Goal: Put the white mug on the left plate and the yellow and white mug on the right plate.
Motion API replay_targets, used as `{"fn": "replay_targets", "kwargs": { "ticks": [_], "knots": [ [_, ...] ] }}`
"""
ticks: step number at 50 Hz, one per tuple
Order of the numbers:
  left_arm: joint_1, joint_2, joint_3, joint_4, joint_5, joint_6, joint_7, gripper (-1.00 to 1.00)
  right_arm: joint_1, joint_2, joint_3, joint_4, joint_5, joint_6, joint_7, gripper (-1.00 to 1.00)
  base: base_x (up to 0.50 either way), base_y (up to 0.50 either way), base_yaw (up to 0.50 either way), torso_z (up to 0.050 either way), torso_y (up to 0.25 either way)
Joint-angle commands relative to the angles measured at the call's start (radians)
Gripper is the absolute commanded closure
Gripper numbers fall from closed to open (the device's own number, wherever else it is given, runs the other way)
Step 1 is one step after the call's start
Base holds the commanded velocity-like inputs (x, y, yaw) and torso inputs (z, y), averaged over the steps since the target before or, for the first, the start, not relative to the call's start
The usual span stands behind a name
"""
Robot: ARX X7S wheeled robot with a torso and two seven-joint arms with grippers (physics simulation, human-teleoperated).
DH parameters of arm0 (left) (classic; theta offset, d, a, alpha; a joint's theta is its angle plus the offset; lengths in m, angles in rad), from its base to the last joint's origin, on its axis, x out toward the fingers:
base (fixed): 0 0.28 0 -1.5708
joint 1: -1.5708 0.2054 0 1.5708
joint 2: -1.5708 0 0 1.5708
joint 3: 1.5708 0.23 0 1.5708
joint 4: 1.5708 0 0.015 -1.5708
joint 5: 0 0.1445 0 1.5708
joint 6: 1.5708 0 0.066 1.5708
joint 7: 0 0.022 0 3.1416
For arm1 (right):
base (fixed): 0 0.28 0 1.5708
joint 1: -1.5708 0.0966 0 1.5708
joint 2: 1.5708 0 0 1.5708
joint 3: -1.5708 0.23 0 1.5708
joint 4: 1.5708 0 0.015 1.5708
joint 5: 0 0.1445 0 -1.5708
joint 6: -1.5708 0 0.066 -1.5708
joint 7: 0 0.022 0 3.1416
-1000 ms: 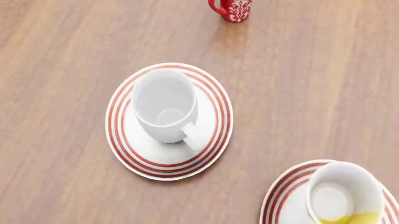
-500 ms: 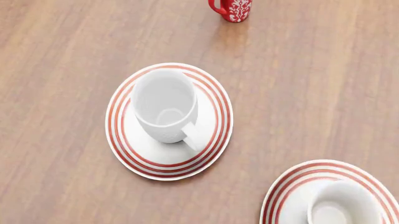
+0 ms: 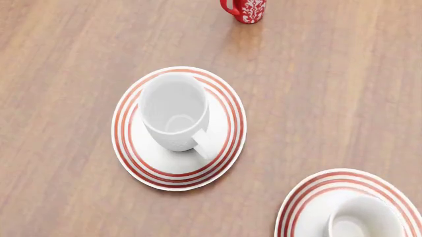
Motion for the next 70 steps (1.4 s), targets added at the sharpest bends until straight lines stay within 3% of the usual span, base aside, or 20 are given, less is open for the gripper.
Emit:
{"fn": "replay_targets", "kwargs": {
  "ticks": [1,7,19,26,47,55,70],
  "knots": [
    [-0.002,-0.004,-0.001,0.0,-0.004,-0.002,-0.004,-1.0,0.011,-0.002,-0.017,0.029,-0.031,-0.02,0.005,-1.0,0.0,0.0,0.0,0.0,0.0],
    [-0.001,-0.005,0.0,0.0,-0.004,-0.001,-0.004,-1.0,-0.022,-0.013,0.003,-0.006,-0.006,-0.103,-0.011,-1.0,0.0,0.0,0.0,0.0,0.0],
    [-0.003,-0.005,0.007,-0.004,-0.001,-0.001,-0.004,-1.0,-0.104,-0.047,0.076,-0.057,0.128,-0.424,-0.119,-1.0,0.0,0.0,0.0,0.0,0.0],
    [-0.002,-0.006,0.007,-0.003,-0.001,0.0,-0.005,-1.0,-0.109,-0.052,0.091,-0.074,0.175,-0.496,-0.137,-1.0,0.0,0.0,0.0,0.0,0.0],
    [-0.007,-0.025,0.011,0.04,-0.013,-0.015,-0.02,-1.0,0.128,0.051,0.019,-0.102,0.208,-0.288,-0.027,-1.0,0.0,0.0,0.0,0.0,0.0],
    [-0.191,-0.097,0.059,0.103,-0.084,-0.156,-0.095,-1.0,0.335,0.116,-0.049,-0.054,0.215,-0.115,0.044,-1.0,0.0,0.0,0.0,0.0,0.0],
    [-0.567,-0.099,0.231,0.043,-0.178,-0.373,-0.125,-1.0,0.639,0.117,-0.162,0.222,0.189,-0.019,0.064,-1.0,0.0,0.0,0.0,0.0,0.0]
  ]
}}
